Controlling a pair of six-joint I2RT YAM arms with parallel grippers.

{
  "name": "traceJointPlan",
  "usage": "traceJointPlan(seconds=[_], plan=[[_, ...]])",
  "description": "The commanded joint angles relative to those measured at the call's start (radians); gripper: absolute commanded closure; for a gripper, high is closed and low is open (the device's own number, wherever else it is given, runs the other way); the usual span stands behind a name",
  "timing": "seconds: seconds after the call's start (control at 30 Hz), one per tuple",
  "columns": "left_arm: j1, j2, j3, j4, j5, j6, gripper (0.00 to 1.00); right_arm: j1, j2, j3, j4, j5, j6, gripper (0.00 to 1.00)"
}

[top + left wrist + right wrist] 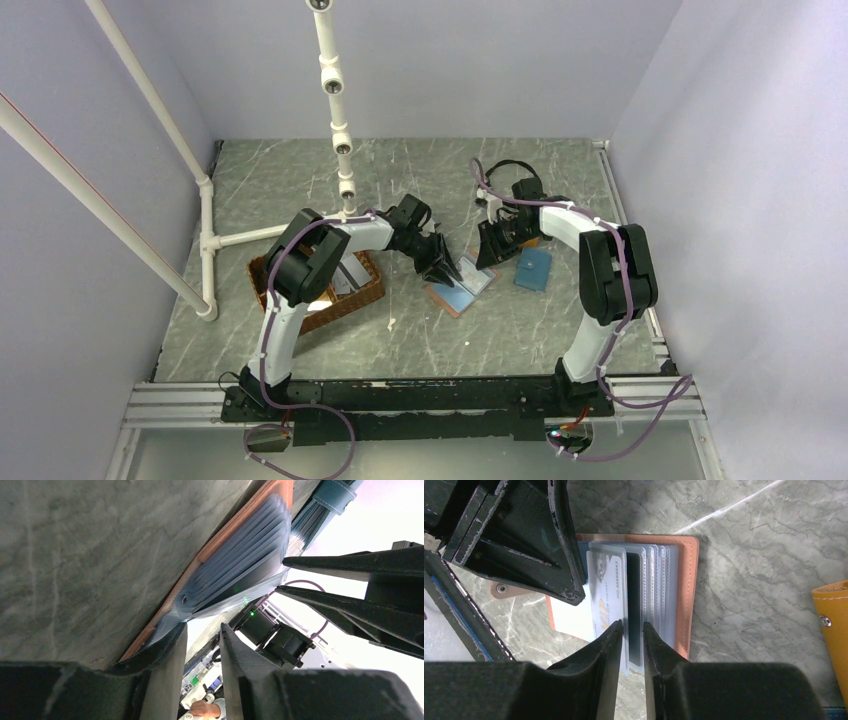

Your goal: Take the credit cards out of the card holder

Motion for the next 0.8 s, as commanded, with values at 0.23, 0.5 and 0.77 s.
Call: traceJointPlan(seconds=[0.23,0.5,0.77], plan=[[0.008,0.040,0.037,0.017,-0.019,0.023,0.63,0.005,-0.028,-0.049,0.002,-0.134,-0.008,0.77],[0.017,0.038,0.040,0.022,-0.029,0.030,0.62,0.018,-0.015,-0.050,-0.005,-0.157,0.005,0.69],[0.021,0.014,0.025,0.037,-0.049,0.037,0.62,0.020,-0.029,-0.068,0.005,-0.192,0.026,0.73]])
